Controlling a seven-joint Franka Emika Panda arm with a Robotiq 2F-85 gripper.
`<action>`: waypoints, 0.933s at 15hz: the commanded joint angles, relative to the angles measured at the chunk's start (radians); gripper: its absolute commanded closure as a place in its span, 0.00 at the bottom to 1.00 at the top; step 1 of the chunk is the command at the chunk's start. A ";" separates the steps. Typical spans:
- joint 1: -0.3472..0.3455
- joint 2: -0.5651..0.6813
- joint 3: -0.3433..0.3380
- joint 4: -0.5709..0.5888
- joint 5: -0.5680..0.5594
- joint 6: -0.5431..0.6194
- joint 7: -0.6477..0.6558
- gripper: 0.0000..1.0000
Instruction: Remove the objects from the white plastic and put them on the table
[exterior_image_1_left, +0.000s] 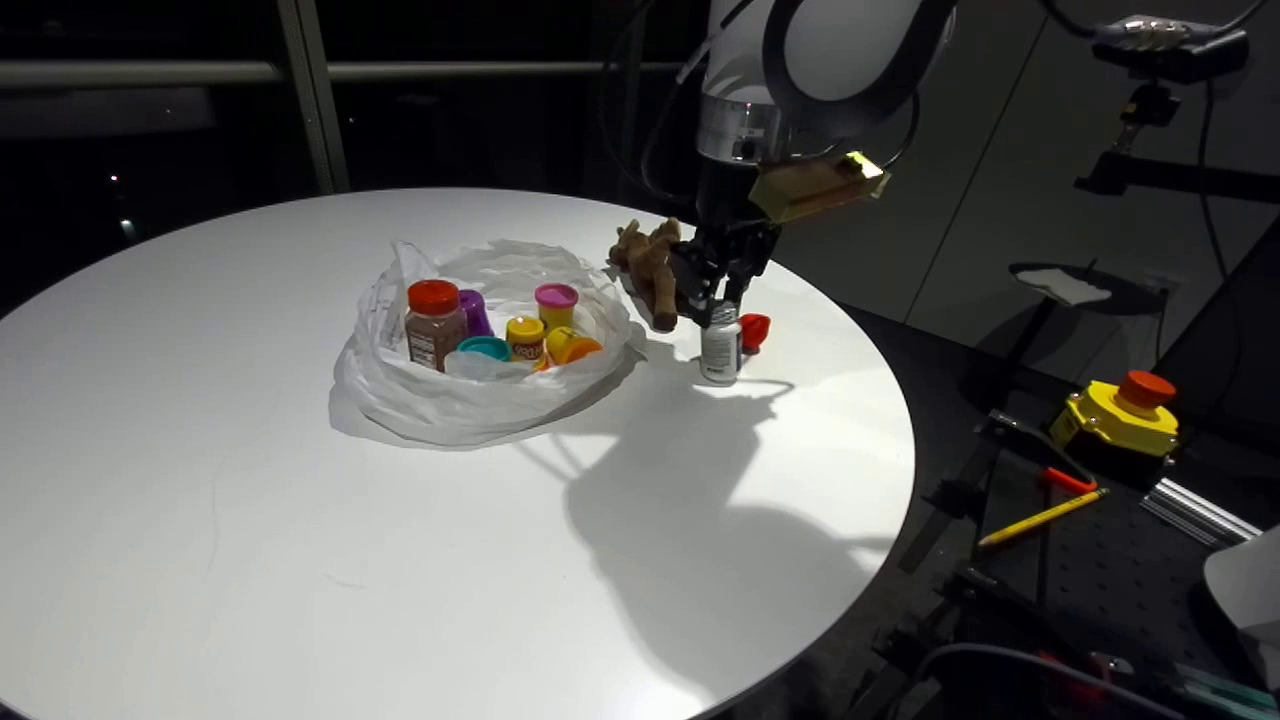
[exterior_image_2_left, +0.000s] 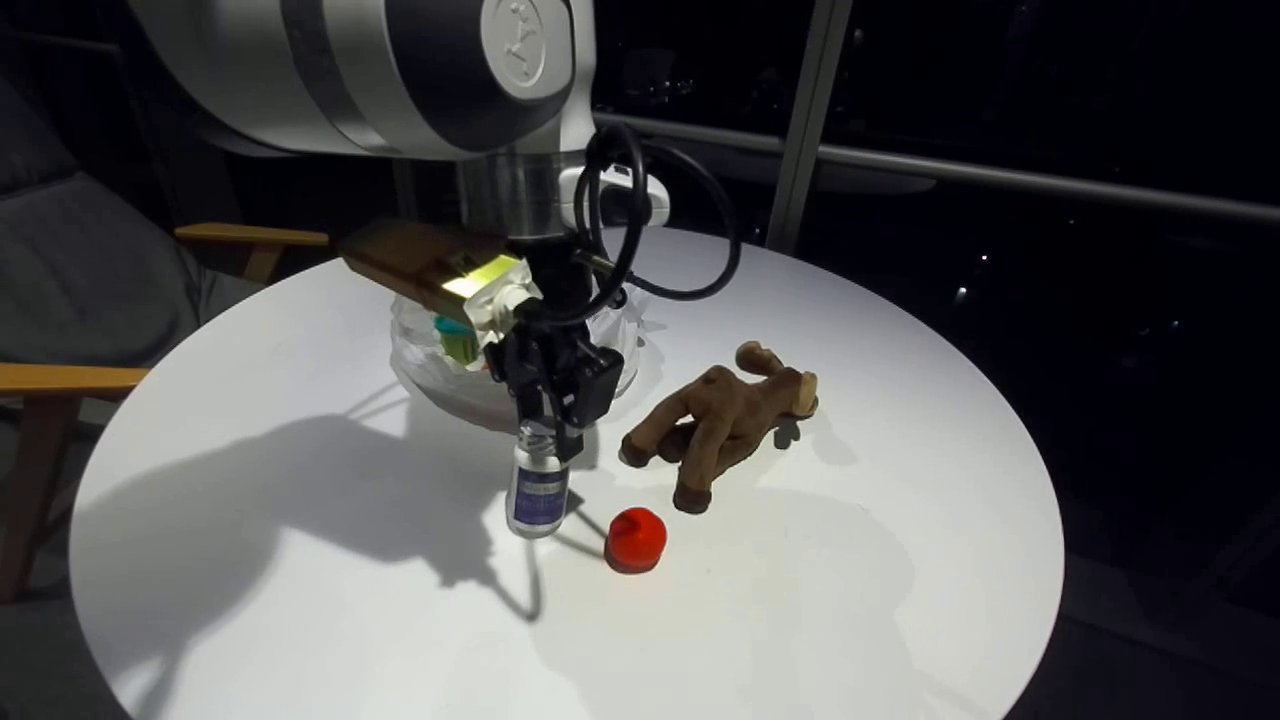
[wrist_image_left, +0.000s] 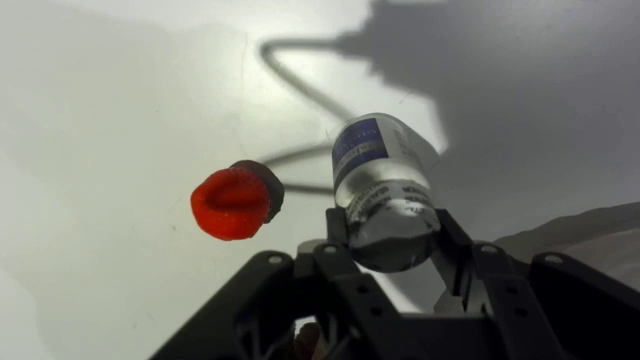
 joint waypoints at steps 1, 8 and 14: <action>0.008 0.015 -0.006 -0.011 -0.011 0.078 -0.021 0.34; 0.096 -0.077 0.011 0.019 -0.048 0.060 0.013 0.00; 0.088 0.048 0.113 0.227 0.104 -0.002 -0.012 0.00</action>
